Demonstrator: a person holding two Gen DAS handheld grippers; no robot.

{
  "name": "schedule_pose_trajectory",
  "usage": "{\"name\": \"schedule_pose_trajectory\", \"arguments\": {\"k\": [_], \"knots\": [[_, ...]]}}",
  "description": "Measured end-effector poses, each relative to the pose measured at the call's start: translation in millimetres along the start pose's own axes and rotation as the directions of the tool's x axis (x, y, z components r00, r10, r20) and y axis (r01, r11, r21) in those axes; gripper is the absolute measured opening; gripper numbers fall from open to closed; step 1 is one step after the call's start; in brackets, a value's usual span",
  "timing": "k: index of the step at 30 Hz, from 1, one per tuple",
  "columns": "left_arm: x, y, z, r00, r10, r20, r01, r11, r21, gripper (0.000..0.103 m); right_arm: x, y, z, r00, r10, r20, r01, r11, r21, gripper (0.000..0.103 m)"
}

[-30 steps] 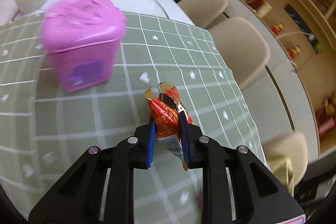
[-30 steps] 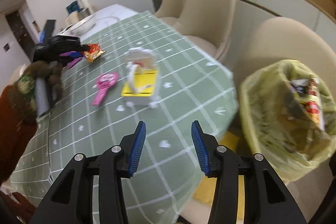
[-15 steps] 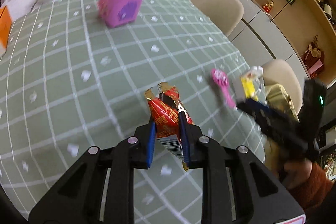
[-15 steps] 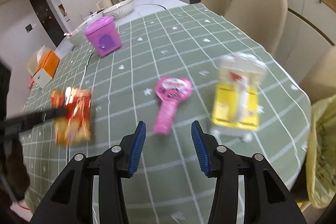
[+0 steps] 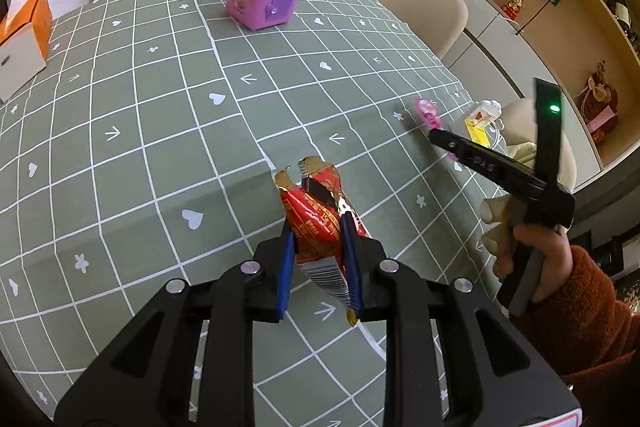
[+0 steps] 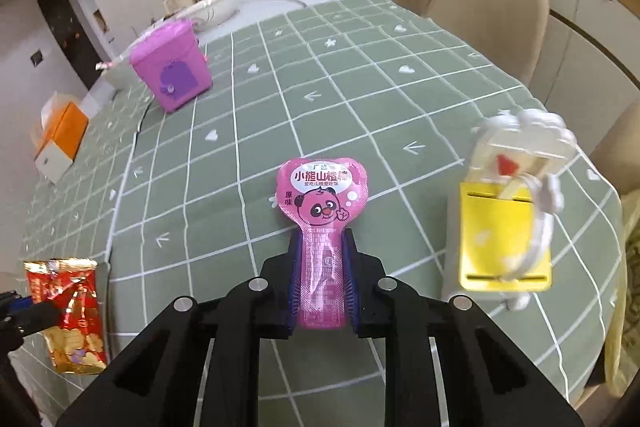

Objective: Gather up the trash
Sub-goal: 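Grasp the pink lollipop with the right tool while the left tool holds the red packet, then carry the red packet and pink lollipop over the yellow-bagged bin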

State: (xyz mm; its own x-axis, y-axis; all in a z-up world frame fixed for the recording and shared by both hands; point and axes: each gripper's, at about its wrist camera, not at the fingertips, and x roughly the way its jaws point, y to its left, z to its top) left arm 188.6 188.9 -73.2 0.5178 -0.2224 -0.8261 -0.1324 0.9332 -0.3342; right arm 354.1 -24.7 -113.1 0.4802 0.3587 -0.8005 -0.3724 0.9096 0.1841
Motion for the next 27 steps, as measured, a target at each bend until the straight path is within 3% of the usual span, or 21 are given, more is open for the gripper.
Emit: {"name": "schedule_pose_trajectory", "arguments": {"k": [8, 14, 20, 27], "knots": [[-11.9, -33.9, 23.9, 0.996, -0.059, 0.067, 0.053, 0.995, 0.082, 0.021, -80.0, -7.1, -9.1, 0.996, 0.019, 0.085, -0.019, 1.0, -0.003, 0.019], [-18.8, -91.0, 48.8, 0.984, -0.124, 0.131, 0.098, 0.977, 0.19, 0.021, -139.9, -43.8, -15.9, 0.986, -0.069, 0.153, 0.067, 0.998, 0.018, 0.019], [-12.0, -171.7, 68.9, 0.965, -0.217, 0.145, 0.165, 0.938, 0.304, 0.021, -193.8, -99.4, -22.4, 0.963, -0.163, 0.213, 0.152, 0.986, 0.067, 0.019], [11.6, -266.5, 75.2, 0.943, -0.316, 0.102, 0.247, 0.873, 0.421, 0.021, -248.4, -176.8, -31.2, 0.929, -0.262, 0.263, 0.228, 0.962, 0.151, 0.019]]}}
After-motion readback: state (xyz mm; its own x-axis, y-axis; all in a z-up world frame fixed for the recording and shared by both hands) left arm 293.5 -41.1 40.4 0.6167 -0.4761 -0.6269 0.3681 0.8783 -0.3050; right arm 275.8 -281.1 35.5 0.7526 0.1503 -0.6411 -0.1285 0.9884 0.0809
